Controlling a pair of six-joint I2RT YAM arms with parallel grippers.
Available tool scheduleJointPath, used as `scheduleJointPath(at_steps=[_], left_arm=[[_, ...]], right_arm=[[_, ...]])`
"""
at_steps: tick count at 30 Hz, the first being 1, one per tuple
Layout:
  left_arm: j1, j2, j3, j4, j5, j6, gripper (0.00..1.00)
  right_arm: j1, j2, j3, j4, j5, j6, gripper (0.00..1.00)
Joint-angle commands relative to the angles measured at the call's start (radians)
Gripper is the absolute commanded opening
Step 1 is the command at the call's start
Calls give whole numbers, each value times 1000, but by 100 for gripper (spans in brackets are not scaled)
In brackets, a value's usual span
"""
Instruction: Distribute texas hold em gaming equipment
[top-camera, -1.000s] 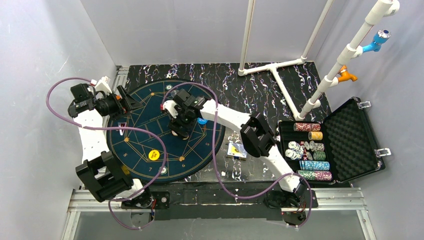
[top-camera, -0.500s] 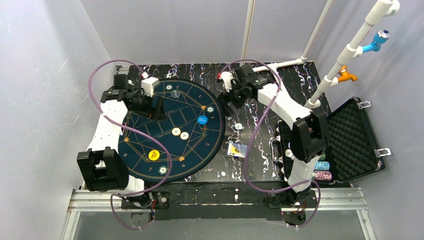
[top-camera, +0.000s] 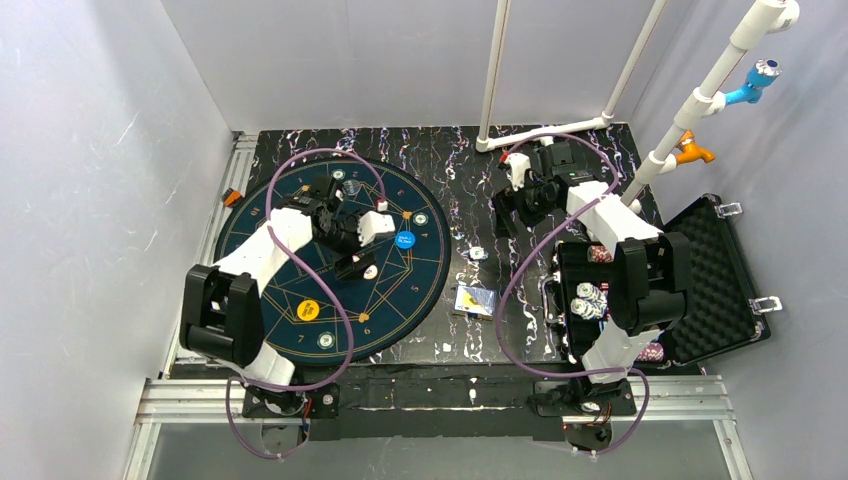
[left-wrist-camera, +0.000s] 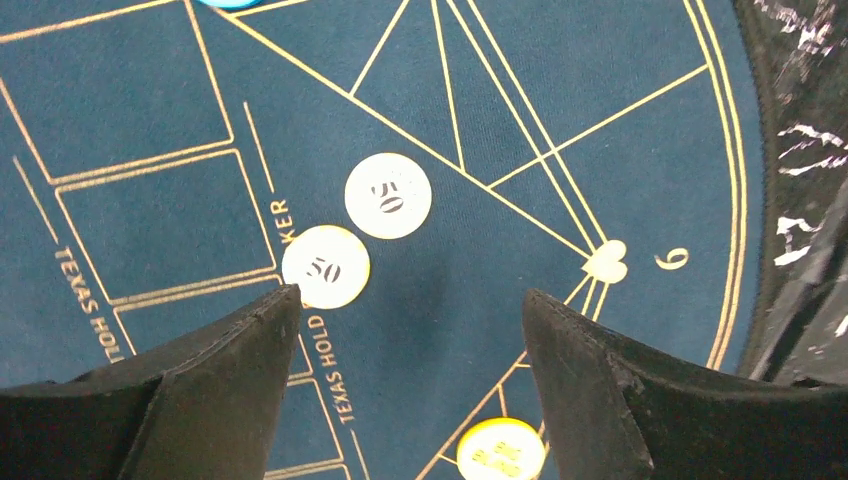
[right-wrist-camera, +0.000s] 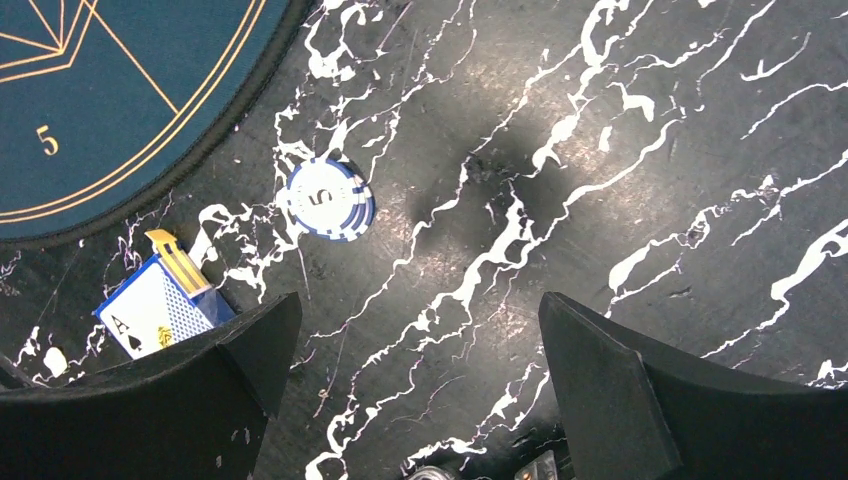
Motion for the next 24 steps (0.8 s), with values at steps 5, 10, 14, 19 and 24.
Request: scheduleJointPath(at_steps=[5,10,14,19,24], left_arm=[[-33,88,-25,42,70,316,74],[-47,147,-18,51,104,372,73],[-61,187,-17,72,97,387,72],[-74,229,-33,100,44,411,67],[-75,254,-62,117,-4,437,60]], right_arm=[[-27,-51,-36,64,-62,-25,98],[-30,-41,-33,54,-68,-30,98],[-33,-35,-35,51,-74,-33,98],[-34,-30,-31,44,-80,-34,98],[-34,-28,-29,40,-85,-36,98]])
